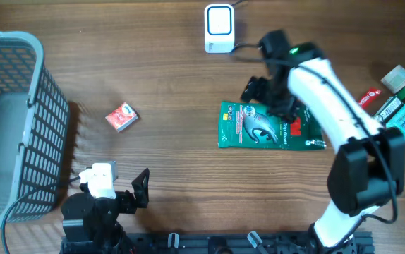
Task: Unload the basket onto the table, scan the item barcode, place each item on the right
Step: 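Grasp the green 3M glove pack with the right gripper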
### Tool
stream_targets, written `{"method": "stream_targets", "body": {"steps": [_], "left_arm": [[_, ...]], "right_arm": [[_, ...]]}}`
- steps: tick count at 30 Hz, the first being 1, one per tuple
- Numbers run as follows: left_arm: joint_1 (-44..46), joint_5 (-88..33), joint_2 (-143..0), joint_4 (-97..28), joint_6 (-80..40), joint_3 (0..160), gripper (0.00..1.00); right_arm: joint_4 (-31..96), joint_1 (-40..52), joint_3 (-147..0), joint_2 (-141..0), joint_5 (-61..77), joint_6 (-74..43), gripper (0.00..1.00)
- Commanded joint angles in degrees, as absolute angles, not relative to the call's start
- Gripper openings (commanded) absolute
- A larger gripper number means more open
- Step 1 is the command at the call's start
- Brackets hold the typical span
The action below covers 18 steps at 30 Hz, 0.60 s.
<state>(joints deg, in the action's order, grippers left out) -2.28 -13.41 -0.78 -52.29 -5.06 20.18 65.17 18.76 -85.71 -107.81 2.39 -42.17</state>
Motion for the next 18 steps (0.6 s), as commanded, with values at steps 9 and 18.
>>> {"method": "stream_targets", "body": {"steps": [9,18], "left_arm": [[-2.5,-13.9,-0.4,-52.0,-4.8,20.0,1.00],[-2.5,-13.9,-0.4,-52.0,-4.8,20.0,1.00]], "right_arm": [[65.0,20.2,-82.9,-108.2,3.9,0.0,1.00],[53.7,19.7,-70.2,-108.3,1.3,15.8,1.00]]}}
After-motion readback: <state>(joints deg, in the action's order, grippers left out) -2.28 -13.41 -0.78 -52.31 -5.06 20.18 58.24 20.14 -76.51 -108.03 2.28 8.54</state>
